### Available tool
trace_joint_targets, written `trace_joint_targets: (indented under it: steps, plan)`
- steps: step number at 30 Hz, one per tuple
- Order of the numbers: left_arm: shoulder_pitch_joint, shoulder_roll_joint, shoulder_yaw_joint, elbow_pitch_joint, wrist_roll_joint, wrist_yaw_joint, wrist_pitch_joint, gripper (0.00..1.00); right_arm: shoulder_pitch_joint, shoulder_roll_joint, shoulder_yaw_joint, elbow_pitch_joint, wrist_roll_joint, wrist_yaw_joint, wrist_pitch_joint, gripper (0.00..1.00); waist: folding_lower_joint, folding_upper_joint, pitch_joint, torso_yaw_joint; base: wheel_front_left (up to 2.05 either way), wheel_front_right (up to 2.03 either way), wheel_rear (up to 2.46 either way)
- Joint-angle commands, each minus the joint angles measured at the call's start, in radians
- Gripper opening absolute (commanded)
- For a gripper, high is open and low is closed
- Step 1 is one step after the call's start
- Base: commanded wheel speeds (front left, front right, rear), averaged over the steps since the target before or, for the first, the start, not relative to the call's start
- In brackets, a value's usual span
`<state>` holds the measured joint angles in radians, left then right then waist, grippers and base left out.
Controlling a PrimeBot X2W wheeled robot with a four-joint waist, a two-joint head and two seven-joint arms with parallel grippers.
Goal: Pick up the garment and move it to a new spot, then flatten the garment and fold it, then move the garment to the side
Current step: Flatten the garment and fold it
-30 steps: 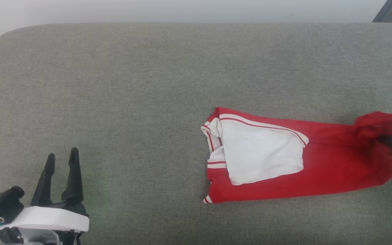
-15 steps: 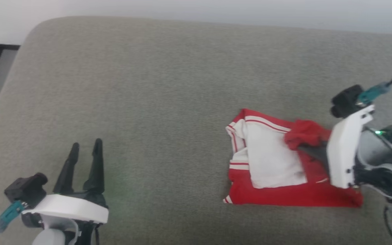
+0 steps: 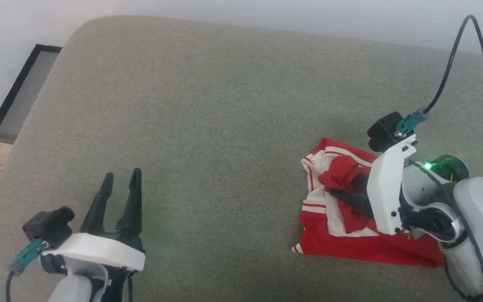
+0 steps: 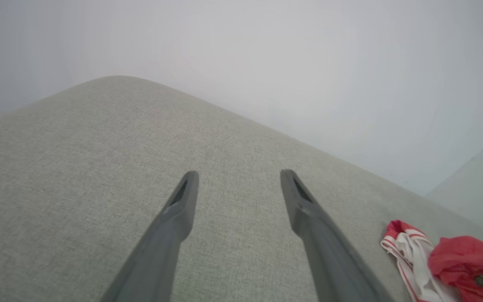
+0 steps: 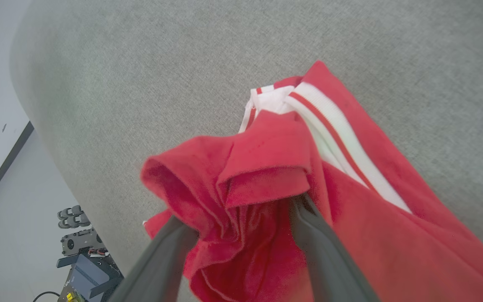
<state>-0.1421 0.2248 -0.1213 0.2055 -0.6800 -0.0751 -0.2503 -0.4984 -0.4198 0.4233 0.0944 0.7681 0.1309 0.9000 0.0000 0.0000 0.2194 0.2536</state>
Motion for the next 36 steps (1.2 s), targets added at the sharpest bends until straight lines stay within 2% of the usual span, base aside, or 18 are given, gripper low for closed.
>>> trace_joint_targets:
  steps: [1,9,17,27,36]
  plan:
    - [0.015,0.008,0.011,0.003,-0.006,-0.007,-0.006,1.00,-0.005,-0.011,0.003,-0.010,0.013,-0.001,-0.009,1.00,0.0000,0.0000,-0.008,-0.015,0.00,0.00,0.00]
    - [0.042,0.027,0.047,-0.005,-0.018,-0.001,-0.009,1.00,-0.003,-0.045,-0.041,-0.073,0.035,-0.001,-0.054,1.00,0.0000,0.0000,-0.024,-0.082,0.00,0.00,0.00]
    - [0.072,0.059,0.076,-0.027,-0.027,0.008,-0.004,1.00,0.048,-0.083,-0.148,-0.099,0.024,-0.001,-0.153,1.00,0.0000,0.0000,-0.048,-0.165,0.00,0.00,0.00]
    - [0.111,0.103,0.106,-0.055,-0.033,0.021,0.007,1.00,0.145,-0.109,-0.255,-0.059,-0.014,-0.001,-0.399,1.00,0.0000,0.0000,-0.073,-0.263,0.00,0.00,0.00]
    - [0.162,0.137,0.126,-0.069,-0.034,0.028,0.018,1.00,0.214,-0.141,-0.261,0.019,-0.064,0.000,-0.657,1.00,0.0000,0.0000,-0.103,-0.329,0.00,0.00,0.00]
